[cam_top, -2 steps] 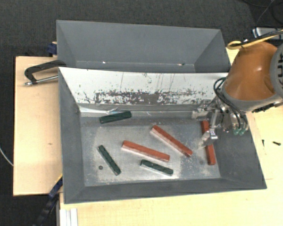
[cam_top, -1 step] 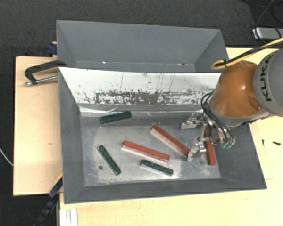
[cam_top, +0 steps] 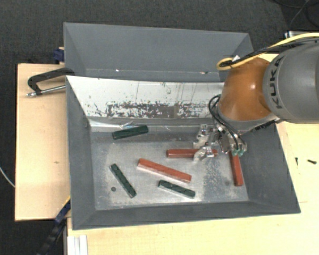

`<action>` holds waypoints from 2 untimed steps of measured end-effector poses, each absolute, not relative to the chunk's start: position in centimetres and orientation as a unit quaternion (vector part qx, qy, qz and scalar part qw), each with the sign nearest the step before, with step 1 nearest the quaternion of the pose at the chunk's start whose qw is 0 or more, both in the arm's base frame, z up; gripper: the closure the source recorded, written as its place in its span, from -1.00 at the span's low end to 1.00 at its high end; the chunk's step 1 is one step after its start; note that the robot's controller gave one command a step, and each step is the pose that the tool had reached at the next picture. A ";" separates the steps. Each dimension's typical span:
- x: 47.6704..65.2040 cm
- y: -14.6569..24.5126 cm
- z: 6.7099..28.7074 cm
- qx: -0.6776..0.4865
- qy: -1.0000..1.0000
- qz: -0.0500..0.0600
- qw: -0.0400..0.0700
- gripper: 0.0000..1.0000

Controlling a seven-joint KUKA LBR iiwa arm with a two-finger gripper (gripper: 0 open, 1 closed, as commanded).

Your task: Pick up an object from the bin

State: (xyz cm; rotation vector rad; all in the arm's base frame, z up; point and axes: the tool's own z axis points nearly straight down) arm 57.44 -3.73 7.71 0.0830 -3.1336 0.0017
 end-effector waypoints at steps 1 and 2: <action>57.5 -3.7 7.7 0.026 -1.000 0.001 0.003 1.00; 56.5 -2.0 24.2 0.055 -0.998 0.000 -0.006 1.00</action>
Offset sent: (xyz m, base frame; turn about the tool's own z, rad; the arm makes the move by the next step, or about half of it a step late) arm -0.0114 0.0169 0.1620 -0.0578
